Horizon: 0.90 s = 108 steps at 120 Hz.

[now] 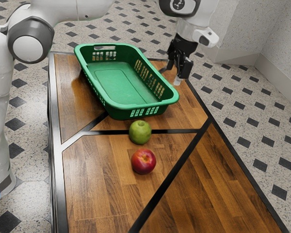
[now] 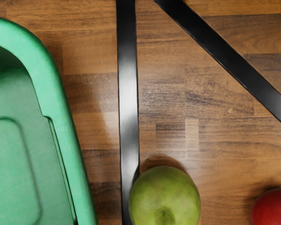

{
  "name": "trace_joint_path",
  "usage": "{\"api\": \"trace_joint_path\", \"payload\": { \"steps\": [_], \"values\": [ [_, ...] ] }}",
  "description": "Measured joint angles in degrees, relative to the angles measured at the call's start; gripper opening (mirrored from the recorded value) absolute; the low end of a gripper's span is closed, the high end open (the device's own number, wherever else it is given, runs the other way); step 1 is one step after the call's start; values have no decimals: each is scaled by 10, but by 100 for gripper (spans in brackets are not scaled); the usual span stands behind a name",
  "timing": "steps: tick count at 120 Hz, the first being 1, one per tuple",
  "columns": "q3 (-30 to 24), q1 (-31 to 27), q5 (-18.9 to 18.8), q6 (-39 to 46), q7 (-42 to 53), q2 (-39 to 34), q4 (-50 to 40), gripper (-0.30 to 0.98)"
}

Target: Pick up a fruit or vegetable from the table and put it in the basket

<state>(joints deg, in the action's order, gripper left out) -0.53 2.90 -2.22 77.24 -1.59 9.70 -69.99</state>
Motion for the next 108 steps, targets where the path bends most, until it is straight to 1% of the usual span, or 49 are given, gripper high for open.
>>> {"api": "trace_joint_path", "payload": {
  "steps": [26, 38, 42, 54, 61, 69, 76, 82, 86, 92, 98, 108],
  "values": [
    [-4, 6, -1, 26, -2, -2, 4, 68],
    [-36, 17, 1, 39, -6, 7, -2, 68],
    [-50, 18, 3, 52, -4, 9, -22, 68],
    [-112, 21, 11, 115, 9, 0, -119, 68],
    [-148, 23, 15, 143, 18, -35, -177, 68],
    [-168, 38, 19, 167, 30, -78, -240, 68],
    [-170, 65, 25, 182, 43, -102, -280, 68],
    [-160, 97, 29, 192, 57, -125, -313, 68],
    [-154, 106, 30, 198, 65, -146, -337, 68],
    [-145, 76, 31, 202, 75, -166, -355, 68],
    [-121, 38, 33, 202, 81, -178, -363, 68],
    [-88, 12, 52, 197, 97, -184, -368, 68]
  ]
}}
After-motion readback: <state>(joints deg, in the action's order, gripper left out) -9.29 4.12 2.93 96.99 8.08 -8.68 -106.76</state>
